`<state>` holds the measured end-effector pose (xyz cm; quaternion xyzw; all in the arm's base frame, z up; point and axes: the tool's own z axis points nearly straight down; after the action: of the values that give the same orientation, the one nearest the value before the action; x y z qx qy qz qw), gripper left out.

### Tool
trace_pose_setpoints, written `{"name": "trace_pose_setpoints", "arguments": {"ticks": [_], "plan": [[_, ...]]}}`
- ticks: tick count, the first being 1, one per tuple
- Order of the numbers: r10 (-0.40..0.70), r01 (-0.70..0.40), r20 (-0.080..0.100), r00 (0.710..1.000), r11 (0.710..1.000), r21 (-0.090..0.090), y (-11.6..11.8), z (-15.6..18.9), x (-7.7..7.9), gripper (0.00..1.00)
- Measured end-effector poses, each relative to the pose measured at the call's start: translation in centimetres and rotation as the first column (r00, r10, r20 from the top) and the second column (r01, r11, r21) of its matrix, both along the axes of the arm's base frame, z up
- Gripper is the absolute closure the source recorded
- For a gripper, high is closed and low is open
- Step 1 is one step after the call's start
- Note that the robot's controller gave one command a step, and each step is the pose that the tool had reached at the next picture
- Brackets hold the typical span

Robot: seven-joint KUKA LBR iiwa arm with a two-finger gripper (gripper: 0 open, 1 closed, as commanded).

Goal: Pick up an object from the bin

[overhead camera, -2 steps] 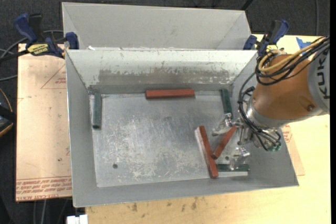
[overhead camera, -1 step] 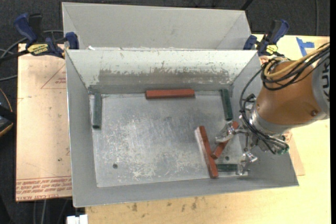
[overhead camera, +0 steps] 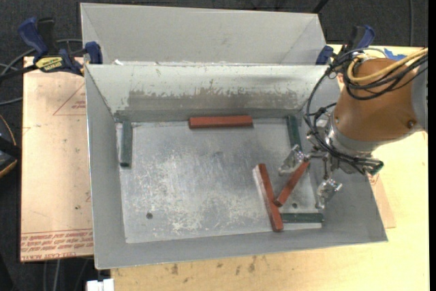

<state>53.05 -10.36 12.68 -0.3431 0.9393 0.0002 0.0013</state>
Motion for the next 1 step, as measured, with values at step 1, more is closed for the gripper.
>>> {"name": "trace_pose_setpoints", "arguments": {"ticks": [1], "plan": [[0.246, -0.246, 0.008, 0.969, 0.969, -0.007, 0.58, -4.37, -1.01, 0.0]]}}
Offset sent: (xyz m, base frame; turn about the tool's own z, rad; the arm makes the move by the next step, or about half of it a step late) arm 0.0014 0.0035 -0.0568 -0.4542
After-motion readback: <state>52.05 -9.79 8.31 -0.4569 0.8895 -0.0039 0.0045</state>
